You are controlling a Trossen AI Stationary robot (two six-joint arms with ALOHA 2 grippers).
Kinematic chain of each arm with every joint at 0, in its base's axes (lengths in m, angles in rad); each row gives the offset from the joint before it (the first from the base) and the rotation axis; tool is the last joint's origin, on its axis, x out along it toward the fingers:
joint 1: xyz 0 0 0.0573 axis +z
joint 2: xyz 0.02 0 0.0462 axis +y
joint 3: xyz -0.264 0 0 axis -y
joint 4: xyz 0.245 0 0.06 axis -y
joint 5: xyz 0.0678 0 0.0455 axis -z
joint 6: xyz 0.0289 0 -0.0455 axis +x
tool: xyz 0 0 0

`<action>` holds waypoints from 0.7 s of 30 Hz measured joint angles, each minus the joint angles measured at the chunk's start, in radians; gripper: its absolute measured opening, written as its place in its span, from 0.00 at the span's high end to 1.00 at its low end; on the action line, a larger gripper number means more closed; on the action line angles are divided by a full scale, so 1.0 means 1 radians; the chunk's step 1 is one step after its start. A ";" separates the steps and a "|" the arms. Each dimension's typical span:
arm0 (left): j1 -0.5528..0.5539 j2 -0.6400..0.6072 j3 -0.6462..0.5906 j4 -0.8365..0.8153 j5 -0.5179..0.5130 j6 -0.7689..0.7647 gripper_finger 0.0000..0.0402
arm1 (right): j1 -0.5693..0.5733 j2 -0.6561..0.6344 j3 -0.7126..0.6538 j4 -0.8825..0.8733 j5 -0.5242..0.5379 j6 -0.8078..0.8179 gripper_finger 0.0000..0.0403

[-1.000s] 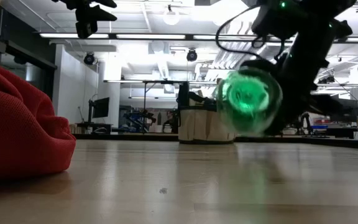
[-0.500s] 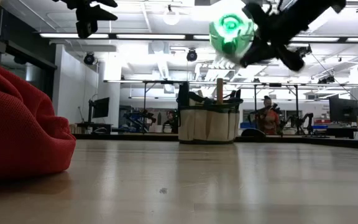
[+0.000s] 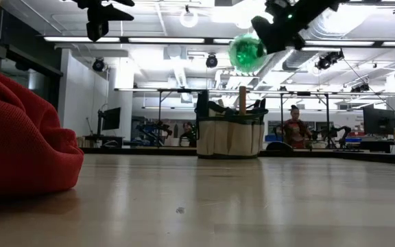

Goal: Pick & Place Garden tools in Gardening bag
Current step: Put the spray bottle into the gardening bag

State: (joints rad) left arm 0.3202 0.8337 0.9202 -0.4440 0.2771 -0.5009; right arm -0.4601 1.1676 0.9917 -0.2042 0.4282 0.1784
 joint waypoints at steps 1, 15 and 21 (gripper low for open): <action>0.000 0.000 0.000 0.003 0.000 -0.002 0.68 | -0.016 0.017 0.019 0.004 -0.017 -0.083 0.95; 0.000 0.000 0.000 0.045 -0.011 -0.032 0.68 | -0.106 0.242 0.156 0.201 -0.185 -1.219 0.95; 0.000 0.000 0.000 0.045 -0.011 -0.050 0.68 | -0.105 0.307 0.155 0.296 -0.253 -1.578 0.94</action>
State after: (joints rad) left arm 0.3201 0.8337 0.9199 -0.3992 0.2665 -0.5507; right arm -0.5651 1.4743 1.1469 0.0913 0.1750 -1.3997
